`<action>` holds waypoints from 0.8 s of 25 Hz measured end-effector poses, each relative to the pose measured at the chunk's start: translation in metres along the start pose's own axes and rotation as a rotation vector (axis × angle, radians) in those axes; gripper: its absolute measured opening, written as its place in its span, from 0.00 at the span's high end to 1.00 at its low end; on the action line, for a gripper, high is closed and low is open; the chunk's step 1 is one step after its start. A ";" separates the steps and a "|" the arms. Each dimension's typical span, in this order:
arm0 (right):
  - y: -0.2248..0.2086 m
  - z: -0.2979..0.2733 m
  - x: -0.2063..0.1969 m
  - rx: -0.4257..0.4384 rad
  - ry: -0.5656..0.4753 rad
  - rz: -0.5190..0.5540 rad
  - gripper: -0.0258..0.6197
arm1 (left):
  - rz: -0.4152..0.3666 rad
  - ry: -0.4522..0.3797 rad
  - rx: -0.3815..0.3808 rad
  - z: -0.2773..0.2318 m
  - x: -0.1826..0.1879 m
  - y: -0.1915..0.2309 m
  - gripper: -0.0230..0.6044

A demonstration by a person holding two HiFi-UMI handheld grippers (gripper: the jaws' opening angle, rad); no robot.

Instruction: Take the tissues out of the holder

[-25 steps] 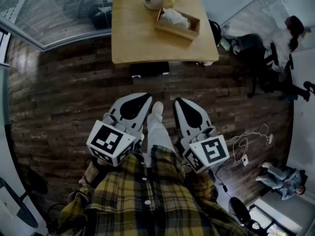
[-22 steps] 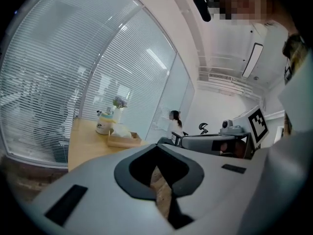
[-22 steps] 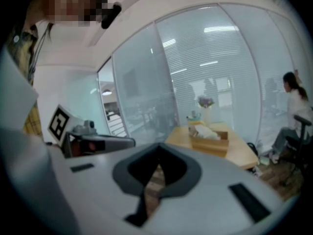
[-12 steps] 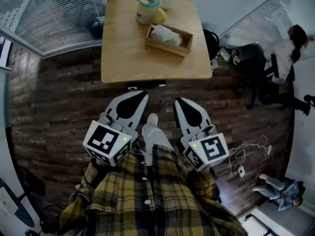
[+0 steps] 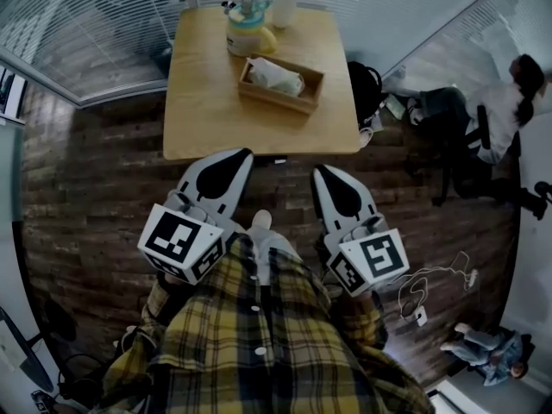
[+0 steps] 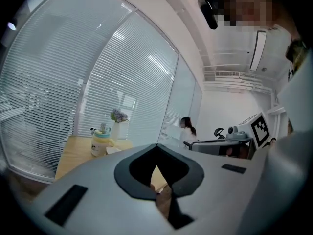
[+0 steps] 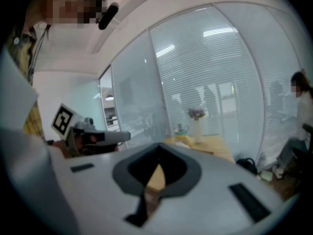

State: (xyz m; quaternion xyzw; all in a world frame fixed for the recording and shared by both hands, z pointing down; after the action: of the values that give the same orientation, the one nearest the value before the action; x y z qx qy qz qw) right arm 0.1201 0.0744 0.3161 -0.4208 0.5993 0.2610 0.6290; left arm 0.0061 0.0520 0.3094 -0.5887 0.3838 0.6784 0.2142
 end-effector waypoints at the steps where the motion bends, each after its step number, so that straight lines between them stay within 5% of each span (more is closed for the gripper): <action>1: -0.004 0.000 0.001 0.000 -0.004 -0.002 0.94 | -0.003 0.002 0.005 -0.002 0.000 0.000 0.95; 20: -0.050 -0.067 0.006 -0.034 0.000 -0.027 0.94 | 0.011 0.019 -0.005 -0.073 0.007 0.054 0.95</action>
State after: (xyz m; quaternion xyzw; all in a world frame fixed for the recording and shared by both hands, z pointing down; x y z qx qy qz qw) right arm 0.1266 -0.0089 0.3261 -0.4396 0.5890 0.2624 0.6253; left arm 0.0108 -0.0382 0.3166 -0.5936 0.3874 0.6749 0.2050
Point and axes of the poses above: the fingertips, and each gripper's own axes: z backward along the fingers, y to its left, x out of its top, the point moved 1 cm from there along z, backward along the fingers, and after that the axes turned 12 degrees about -y, right-handed, at the moved point
